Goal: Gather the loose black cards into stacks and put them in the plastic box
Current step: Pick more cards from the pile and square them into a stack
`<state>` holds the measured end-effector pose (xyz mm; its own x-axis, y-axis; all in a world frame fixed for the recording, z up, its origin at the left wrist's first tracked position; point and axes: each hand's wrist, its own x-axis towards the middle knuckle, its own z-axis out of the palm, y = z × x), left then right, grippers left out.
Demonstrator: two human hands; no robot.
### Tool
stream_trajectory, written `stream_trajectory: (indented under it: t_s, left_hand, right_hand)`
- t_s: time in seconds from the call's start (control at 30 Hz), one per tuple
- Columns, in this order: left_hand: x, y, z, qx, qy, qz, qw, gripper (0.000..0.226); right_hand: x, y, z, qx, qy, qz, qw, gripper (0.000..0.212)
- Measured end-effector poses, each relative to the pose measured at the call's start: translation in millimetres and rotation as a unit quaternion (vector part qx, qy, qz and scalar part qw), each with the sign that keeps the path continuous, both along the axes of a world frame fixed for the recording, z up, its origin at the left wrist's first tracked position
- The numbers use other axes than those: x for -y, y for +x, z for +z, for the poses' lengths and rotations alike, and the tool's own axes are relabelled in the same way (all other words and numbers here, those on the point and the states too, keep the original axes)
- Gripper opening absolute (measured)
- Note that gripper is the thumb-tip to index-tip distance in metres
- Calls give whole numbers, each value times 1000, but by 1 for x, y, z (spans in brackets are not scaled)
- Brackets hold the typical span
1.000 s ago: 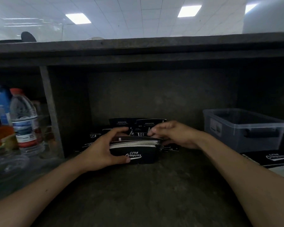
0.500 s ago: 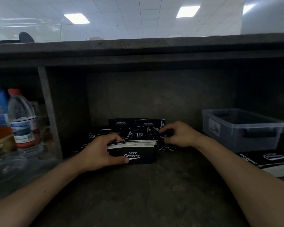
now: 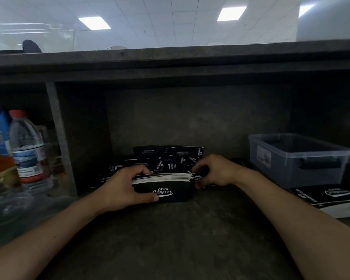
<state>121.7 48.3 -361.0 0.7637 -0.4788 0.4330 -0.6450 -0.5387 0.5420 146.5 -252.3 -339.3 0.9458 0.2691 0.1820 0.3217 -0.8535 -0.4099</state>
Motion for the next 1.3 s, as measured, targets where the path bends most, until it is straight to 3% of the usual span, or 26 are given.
stream_trajectory:
  t_s: [0.13,0.2,0.27,0.37,0.43,0.5,0.6,0.7,0.77,0.9,1.07,1.13,1.2,1.3]
  left_hand:
    - [0,-1,0,-2,-5,-18,1000,50]
    - [0,-3,1,-11,-8,-30,999,49]
    - [0,-3,3,-17,-7,-37,999,44]
    - [1,-4,3,-7,1,-44,999,36]
    - [1,-3,3,8,9,-41,999,39]
    - [1,-2,2,13,22,-17,1000,56]
    - [-1,-1,2,-6,23,13,1000,85]
    - [-2,0,0,-42,-13,7,999,90]
    - [0,0,-1,-42,-29,-1,999,83]
    - [3,-3,0,-20,-16,-19,999,42]
    - [10,-14,1,-33,-42,-4,999,43]
    - [18,-18,2,-43,-26,9,999,44]
    - [25,-19,5,-64,-6,33,997,43]
    - [28,-24,7,-84,3,105,991,37]
  right_hand:
    - [8,-1,5,-37,19,-77,996,51]
    - [16,2,8,-8,133,-115,984,23]
    - [16,3,13,40,280,-141,949,16]
    - [8,1,21,85,460,-88,879,45]
    - [5,-2,22,98,508,-26,855,73]
    - [1,-4,21,76,520,0,851,76]
    - [-11,-8,17,-9,513,-7,858,36]
    - [-21,-13,9,-85,385,20,919,14]
    - [-27,-18,8,-112,285,32,951,14]
    - [-50,-35,12,-117,321,-19,940,39]
    - [-89,-63,-13,-10,291,-87,953,66]
    - [-97,-73,-27,14,236,-77,969,66]
    - [-95,-78,-31,40,185,-49,981,52]
    - [-82,-86,-26,43,181,-12,982,45]
